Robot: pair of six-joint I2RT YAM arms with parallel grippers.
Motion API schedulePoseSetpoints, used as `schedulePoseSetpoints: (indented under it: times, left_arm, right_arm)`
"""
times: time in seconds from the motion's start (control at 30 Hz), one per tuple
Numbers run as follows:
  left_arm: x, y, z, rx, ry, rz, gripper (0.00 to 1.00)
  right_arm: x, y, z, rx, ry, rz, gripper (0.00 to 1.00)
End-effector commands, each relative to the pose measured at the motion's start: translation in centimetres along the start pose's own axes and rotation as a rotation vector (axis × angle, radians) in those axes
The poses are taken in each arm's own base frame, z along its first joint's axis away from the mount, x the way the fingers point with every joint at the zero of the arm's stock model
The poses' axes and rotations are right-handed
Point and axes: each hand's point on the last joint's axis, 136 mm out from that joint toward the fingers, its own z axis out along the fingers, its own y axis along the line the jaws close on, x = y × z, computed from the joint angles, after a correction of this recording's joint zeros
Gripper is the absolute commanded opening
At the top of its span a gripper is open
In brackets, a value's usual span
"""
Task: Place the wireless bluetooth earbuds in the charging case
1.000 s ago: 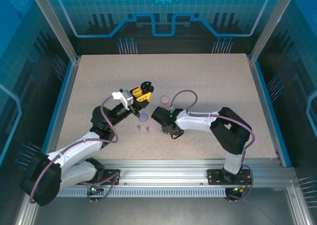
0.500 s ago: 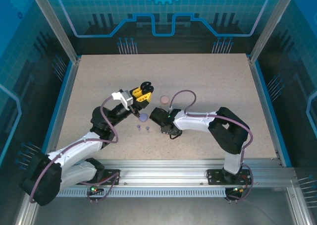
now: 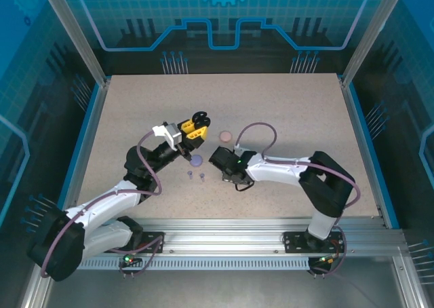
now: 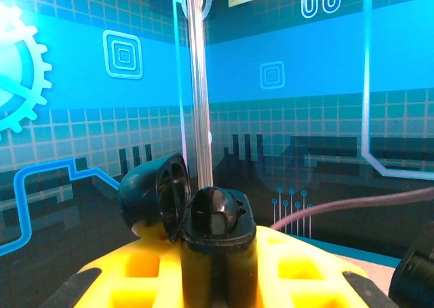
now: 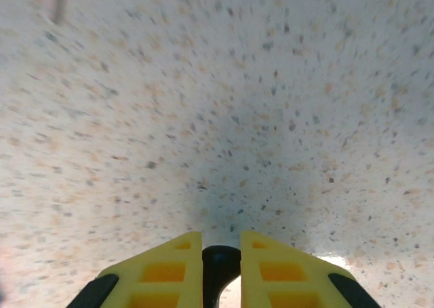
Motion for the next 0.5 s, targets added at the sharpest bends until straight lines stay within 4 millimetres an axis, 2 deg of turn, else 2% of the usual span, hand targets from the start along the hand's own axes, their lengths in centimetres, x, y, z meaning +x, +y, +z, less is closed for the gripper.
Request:
schedulePoseSetpoints:
  times: [0.0,0.2,0.47]
  left_arm:
    - [-0.9,-0.3,0.1,0.013,-0.036,0.006,0.0]
    - [-1.2,-0.7,0.3,0.037,-0.036,0.004,0.0]
    - [-0.8,-1.4,0.6,0.069,-0.02,0.001,0.0]
  right_arm:
    - [-2.7,1.0,-3.2,-0.084,-0.118,-0.01,0.15]
    - [-7.5,2.0,-9.7,-0.227,-0.275,-0.049,0.16]
    - [-14.2,3.5,-21.1,-0.429,-0.512,-0.135,0.16]
